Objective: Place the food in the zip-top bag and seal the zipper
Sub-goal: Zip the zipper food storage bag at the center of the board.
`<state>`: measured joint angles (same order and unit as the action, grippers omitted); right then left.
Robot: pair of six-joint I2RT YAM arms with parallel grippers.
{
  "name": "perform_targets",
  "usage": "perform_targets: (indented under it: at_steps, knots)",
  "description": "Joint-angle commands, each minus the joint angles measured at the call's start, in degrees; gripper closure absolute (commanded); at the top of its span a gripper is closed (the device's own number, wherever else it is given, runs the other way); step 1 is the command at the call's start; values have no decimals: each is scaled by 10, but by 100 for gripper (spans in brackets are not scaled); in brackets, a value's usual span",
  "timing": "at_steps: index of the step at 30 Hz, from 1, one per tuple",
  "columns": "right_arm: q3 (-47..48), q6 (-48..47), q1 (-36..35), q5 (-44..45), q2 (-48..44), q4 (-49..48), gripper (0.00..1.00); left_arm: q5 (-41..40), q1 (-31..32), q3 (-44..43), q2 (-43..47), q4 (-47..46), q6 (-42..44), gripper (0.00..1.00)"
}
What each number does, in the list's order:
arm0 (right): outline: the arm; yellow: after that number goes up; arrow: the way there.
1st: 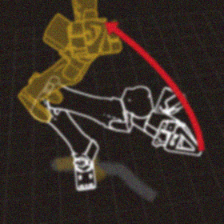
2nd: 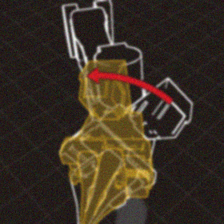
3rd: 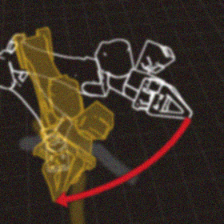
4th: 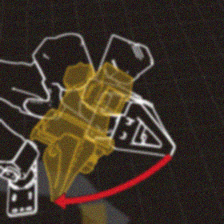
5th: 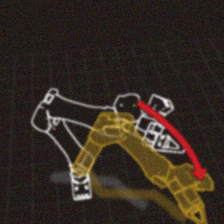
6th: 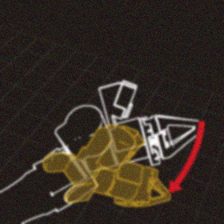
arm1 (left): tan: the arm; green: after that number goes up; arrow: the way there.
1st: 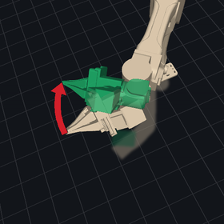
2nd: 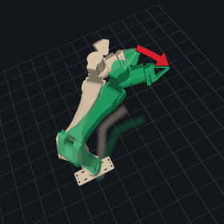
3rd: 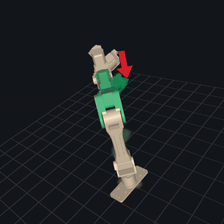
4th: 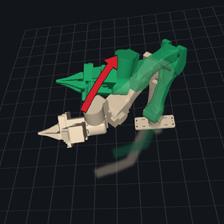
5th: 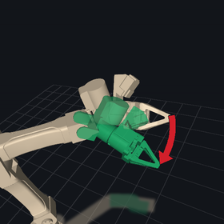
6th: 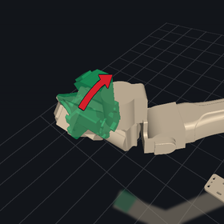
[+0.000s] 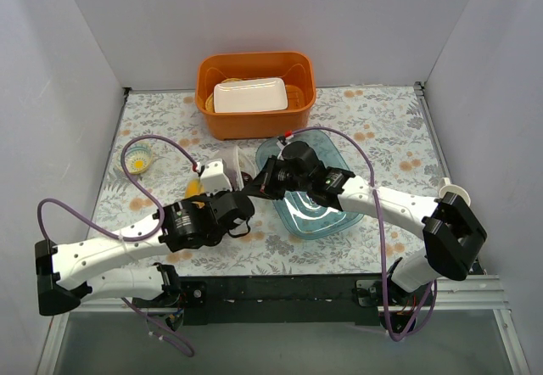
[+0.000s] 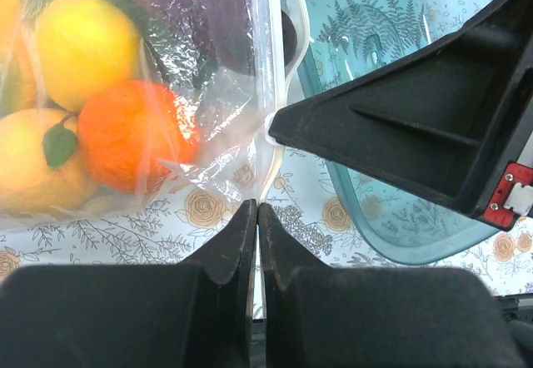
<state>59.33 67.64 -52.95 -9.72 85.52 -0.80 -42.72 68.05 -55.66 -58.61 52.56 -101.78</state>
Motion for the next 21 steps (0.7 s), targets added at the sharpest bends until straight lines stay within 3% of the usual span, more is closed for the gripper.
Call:
perform_targets:
  at_steps: [1,21]
  knots:
    - [-3,14,14,57,-18,-62,99,11,6,1,25,56,-10,100]
    - [90,-74,29,85,23,7,99,85,11,17,34,53,-23,100]
